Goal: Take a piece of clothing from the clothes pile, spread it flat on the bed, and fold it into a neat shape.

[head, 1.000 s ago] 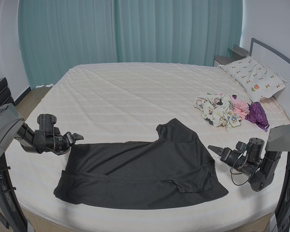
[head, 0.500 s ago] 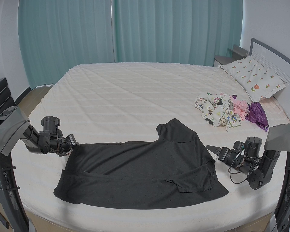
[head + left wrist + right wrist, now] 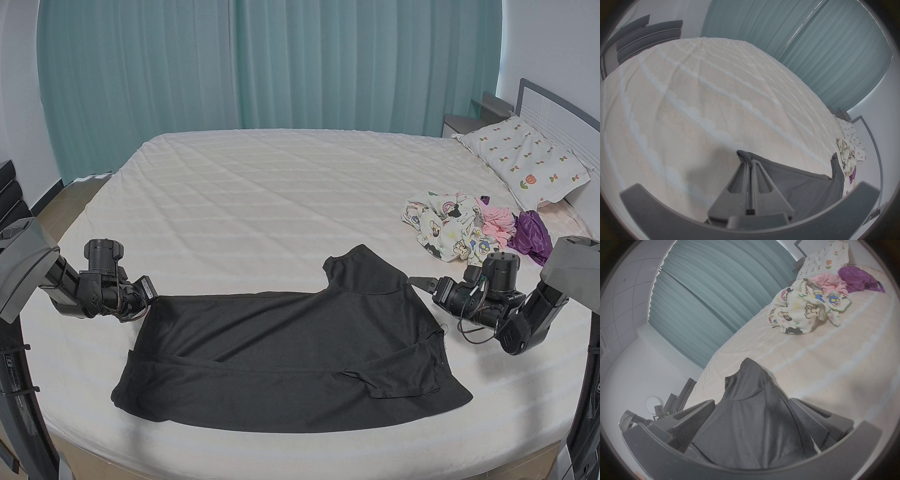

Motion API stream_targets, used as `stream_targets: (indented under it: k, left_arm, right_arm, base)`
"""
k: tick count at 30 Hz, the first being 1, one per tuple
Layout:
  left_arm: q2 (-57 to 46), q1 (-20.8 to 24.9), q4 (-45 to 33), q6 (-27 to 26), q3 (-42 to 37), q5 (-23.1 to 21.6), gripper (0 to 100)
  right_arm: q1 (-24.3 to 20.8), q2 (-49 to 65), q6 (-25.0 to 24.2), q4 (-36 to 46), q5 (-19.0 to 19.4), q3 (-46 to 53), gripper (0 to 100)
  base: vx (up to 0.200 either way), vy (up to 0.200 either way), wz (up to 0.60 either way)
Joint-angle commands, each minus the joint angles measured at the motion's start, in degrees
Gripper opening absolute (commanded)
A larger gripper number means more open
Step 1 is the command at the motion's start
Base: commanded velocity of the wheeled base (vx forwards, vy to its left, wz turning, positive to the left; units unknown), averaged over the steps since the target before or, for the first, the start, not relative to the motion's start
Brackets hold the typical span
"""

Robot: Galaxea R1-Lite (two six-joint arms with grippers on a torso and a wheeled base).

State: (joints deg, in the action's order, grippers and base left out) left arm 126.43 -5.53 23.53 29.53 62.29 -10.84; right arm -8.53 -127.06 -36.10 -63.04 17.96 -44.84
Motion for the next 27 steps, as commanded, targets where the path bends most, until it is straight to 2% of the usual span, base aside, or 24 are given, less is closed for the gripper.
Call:
stream_targets:
  k: [1,11,16,27]
  left_arm:
    - [-3.6,0.2,-0.7,0.4,-1.3,0.6,0]
    - [-3.9,0.3,-0.7,0.5,-2.2,0.6,0]
    - [-4.0,0.3,-0.7,0.5,-2.4,0.6,0]
    - [-3.6,0.3,-0.6,0.5,-2.4,0.6,0]
  right_arm:
    - [-0.7,-2.6,0.5,9.4,-0.3,-12.4,100]
    - [-1.8,-8.6,2.2,21.1,-0.6,-25.7,100]
    - [-2.0,-12.3,3.0,24.4,-3.1,-31.8,100]
    - [-3.2,-15.7,3.1,25.5,-3.5,-36.4,100]
  base:
    - [0.000,0.000,0.00]
    - [0.000,0.000,0.00]
    - [0.000,0.000,0.00]
    - [0.000,0.000,0.00]
